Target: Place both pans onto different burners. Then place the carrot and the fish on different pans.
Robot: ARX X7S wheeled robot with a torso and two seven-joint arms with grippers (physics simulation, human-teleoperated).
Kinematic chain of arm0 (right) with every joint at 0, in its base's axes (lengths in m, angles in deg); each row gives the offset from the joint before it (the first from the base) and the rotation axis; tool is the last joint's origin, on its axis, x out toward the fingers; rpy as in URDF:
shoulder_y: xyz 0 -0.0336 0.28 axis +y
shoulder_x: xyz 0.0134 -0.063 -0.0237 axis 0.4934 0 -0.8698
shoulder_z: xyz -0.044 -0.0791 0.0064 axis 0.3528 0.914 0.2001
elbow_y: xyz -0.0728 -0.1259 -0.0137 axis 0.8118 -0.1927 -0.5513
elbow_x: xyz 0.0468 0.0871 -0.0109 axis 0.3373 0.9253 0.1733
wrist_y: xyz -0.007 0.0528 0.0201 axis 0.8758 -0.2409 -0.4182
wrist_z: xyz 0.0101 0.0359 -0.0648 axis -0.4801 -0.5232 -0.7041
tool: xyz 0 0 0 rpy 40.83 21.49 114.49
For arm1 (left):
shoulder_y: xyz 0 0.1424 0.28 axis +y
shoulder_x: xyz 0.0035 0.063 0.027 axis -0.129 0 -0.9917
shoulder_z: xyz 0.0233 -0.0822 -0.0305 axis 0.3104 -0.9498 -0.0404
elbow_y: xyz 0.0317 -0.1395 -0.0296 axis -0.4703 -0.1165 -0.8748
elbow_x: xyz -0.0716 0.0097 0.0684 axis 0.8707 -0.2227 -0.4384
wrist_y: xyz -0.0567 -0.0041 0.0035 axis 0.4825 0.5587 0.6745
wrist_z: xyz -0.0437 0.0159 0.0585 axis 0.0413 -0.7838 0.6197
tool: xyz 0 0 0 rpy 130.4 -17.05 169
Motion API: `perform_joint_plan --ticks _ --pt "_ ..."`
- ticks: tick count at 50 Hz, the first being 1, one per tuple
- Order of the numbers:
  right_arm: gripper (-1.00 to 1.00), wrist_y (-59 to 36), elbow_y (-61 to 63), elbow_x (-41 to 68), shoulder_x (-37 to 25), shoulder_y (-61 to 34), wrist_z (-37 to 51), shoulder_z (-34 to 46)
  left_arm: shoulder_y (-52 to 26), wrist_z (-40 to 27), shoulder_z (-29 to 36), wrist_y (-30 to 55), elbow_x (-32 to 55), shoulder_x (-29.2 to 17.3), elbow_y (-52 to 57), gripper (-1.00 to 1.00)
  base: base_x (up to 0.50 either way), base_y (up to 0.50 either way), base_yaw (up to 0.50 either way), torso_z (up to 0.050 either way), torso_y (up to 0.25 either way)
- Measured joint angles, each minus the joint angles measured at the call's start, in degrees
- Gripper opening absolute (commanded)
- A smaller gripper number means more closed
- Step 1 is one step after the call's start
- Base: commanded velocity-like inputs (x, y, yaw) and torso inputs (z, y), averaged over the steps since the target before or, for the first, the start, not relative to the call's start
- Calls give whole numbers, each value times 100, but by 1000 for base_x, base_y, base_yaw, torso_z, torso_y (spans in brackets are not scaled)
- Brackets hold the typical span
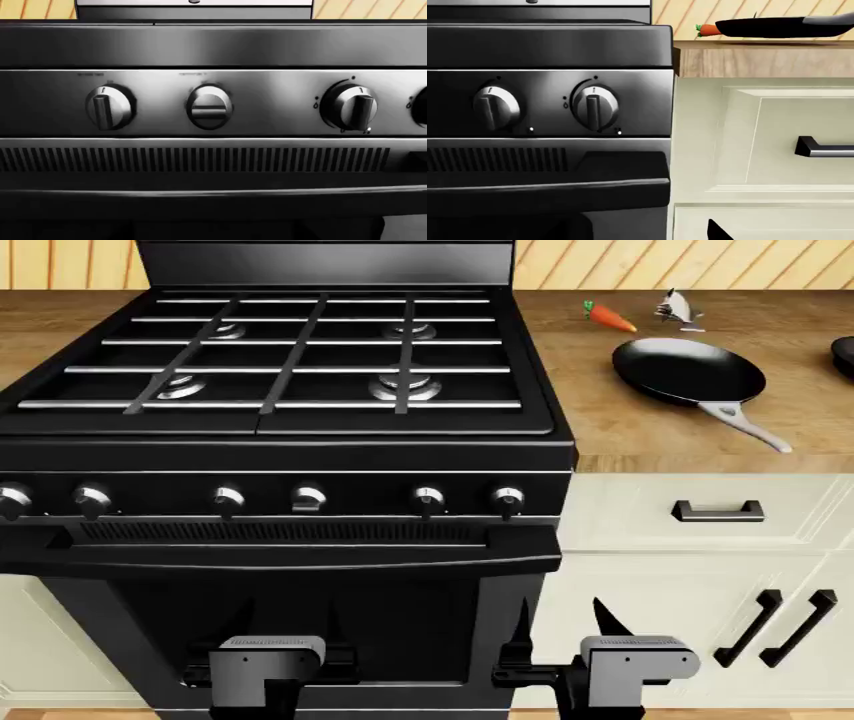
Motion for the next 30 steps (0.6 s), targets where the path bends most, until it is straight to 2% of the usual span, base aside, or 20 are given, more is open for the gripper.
perform_joint_plan --ticks 18,30 --pt "100 269 -310 -50 -226 -17 349 275 -73 -311 305 -215 102 -200 -317 100 0 0 0 0 0" --pt "100 358 -430 -4 -345 -32 512 424 -119 -427 510 -334 149 -341 -476 100 0 0 0 49 0"
